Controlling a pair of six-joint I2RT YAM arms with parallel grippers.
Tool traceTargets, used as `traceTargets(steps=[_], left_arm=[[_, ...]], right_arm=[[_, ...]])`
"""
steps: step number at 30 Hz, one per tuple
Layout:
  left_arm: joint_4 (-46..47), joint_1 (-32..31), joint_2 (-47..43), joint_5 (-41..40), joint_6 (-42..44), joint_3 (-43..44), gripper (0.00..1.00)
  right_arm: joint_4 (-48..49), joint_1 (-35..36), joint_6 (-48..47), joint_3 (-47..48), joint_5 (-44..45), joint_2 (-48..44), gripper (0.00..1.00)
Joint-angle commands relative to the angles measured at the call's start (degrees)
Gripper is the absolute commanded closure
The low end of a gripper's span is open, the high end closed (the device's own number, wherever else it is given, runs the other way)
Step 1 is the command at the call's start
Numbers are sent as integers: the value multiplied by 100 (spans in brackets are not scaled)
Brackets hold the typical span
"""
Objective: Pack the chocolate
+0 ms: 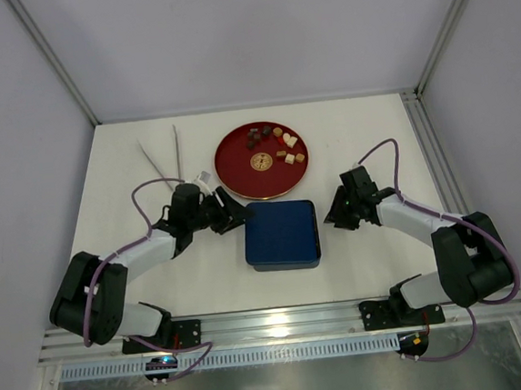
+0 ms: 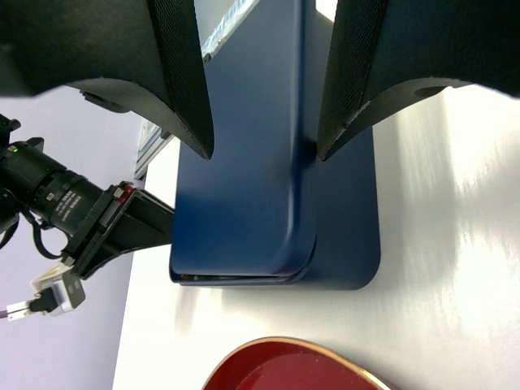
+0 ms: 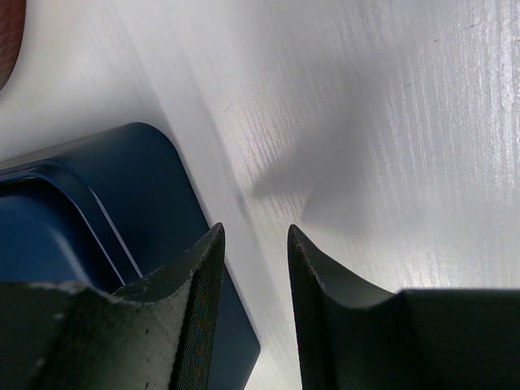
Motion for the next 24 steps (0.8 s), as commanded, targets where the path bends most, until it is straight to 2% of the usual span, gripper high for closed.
traceTargets(steps=[1,13,24], left_arm=[[-180,41,-150,142,142,192,47],[-338,41,-185,28,142,87,50],[-1033,41,-317,-140,484,236,45]], right_arm=[[170,58,-44,94,57,-23,61],[205,128,-9,94,57,4,61],[187,119,-27,111,48,47,61]])
